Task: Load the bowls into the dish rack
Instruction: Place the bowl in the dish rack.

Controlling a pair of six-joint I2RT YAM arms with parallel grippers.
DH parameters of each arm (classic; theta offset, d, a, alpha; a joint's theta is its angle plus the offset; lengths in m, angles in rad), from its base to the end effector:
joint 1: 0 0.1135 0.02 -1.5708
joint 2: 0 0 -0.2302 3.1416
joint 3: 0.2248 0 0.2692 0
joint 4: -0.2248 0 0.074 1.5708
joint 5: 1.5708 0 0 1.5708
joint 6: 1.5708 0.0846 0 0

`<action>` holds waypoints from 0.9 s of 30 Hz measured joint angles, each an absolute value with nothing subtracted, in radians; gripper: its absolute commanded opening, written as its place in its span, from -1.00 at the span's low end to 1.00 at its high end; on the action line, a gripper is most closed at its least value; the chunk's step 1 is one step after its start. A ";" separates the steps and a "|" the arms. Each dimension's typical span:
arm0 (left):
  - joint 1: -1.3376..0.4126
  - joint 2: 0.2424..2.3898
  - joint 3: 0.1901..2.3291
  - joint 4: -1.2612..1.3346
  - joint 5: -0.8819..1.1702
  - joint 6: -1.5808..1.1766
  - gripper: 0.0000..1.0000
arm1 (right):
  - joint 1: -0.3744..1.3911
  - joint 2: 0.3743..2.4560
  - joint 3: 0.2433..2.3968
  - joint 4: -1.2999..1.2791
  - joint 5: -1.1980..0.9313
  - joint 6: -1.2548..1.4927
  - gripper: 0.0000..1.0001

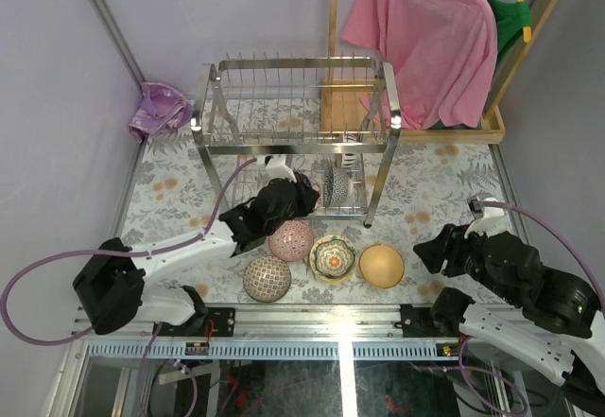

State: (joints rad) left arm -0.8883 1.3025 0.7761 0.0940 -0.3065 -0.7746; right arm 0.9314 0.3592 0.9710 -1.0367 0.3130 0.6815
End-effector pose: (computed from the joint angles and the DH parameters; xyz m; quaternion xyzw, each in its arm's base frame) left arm 0.2446 -0.2605 0.1907 -0.0348 0.8358 -0.3069 0.4539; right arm 0.0959 0.0852 0.3306 -0.0196 0.8341 0.2959 0.4651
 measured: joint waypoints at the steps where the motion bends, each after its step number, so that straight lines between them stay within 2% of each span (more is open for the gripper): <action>1: -0.888 1.307 0.768 0.117 -0.307 -0.770 -1.00 | 0.931 0.359 0.971 -1.037 0.313 0.682 0.08; 16: -0.867 1.500 0.796 0.315 -0.343 -0.685 -1.00 | 0.931 0.359 0.971 -1.058 0.315 0.682 0.08; 27: -0.749 1.594 0.850 0.408 -0.239 -0.678 -1.00 | 0.931 0.359 0.978 -1.074 0.323 0.682 0.08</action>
State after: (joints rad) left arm -0.7486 1.5944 0.8505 0.4084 -0.2390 -0.6777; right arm 0.9314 0.3588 0.9775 -1.0737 0.3225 0.6815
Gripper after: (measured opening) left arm 0.025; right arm 0.541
